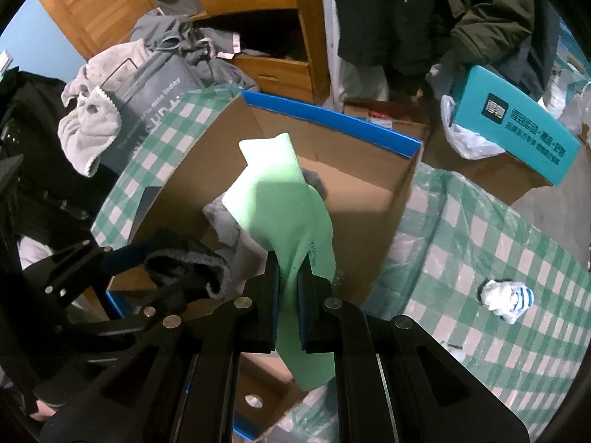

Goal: Organize soft objects
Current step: 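Lower both items into the box and open both tools, then withdraw both tools from the box and lower the right tool onto the striped sock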

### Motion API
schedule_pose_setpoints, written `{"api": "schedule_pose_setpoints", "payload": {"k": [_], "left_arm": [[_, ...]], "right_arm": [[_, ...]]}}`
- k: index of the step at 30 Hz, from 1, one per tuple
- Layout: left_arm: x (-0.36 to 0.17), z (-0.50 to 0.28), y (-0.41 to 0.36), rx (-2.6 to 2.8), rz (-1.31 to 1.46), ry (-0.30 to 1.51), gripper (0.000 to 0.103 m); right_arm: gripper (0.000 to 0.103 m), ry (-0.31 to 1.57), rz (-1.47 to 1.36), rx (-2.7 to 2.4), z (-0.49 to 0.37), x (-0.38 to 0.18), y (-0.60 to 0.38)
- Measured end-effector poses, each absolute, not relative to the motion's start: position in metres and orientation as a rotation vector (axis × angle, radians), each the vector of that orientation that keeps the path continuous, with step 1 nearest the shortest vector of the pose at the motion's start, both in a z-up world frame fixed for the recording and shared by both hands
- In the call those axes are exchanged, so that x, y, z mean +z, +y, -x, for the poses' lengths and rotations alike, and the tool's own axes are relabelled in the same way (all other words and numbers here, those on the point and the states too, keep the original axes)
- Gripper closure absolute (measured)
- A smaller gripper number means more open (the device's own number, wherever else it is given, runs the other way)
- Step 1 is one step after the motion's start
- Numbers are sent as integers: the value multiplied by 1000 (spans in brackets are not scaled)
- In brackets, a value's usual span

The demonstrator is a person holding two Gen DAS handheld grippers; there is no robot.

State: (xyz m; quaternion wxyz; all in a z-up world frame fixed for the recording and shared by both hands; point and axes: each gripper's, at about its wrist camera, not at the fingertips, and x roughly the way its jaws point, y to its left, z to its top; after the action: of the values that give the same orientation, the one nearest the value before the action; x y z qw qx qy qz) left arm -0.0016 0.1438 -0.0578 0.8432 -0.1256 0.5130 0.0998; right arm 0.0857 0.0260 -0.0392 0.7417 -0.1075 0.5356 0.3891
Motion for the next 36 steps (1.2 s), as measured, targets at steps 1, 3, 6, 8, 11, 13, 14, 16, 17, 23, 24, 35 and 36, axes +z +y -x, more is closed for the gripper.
{"api": "schedule_pose_setpoints", "payload": {"k": [1, 3, 6, 8, 11, 13, 14, 16, 17, 23, 24, 35, 36], "left_arm": [[-59, 1, 145, 212, 270, 1090, 51], [-61, 2, 149, 226, 276, 1099, 50], [-61, 3, 152, 244, 282, 1102, 47], [-60, 3, 155, 255, 290, 1096, 42], [-57, 4, 154, 269, 286, 1079, 29], [-56, 4, 154, 281, 275, 1078, 29], [-55, 4, 153, 279, 277, 1079, 29], [-55, 4, 153, 271, 287, 1078, 29], [-55, 4, 152, 262, 298, 1076, 29], [-52, 2, 143, 244, 293, 1072, 29], [-52, 1, 140, 240, 288, 1071, 29], [-45, -8, 109, 188, 238, 1069, 29], [-45, -8, 107, 185, 235, 1069, 29]], "right_arm": [[95, 1176, 237, 856, -86, -40, 28], [95, 1181, 241, 862, -86, -43, 31], [95, 1192, 242, 877, -86, -46, 34], [88, 1194, 244, 875, -86, -46, 34], [76, 1193, 245, 866, -87, -45, 31], [75, 1187, 239, 862, -88, -44, 28], [70, 1186, 233, 860, -89, -43, 27], [66, 1183, 214, 855, -91, -41, 24], [65, 1179, 209, 853, -91, -39, 22], [58, 1151, 203, 837, -95, -32, 7], [58, 1150, 201, 832, -96, -31, 4], [53, 1135, 183, 783, -106, -32, -41], [53, 1136, 179, 781, -107, -33, -45]]}}
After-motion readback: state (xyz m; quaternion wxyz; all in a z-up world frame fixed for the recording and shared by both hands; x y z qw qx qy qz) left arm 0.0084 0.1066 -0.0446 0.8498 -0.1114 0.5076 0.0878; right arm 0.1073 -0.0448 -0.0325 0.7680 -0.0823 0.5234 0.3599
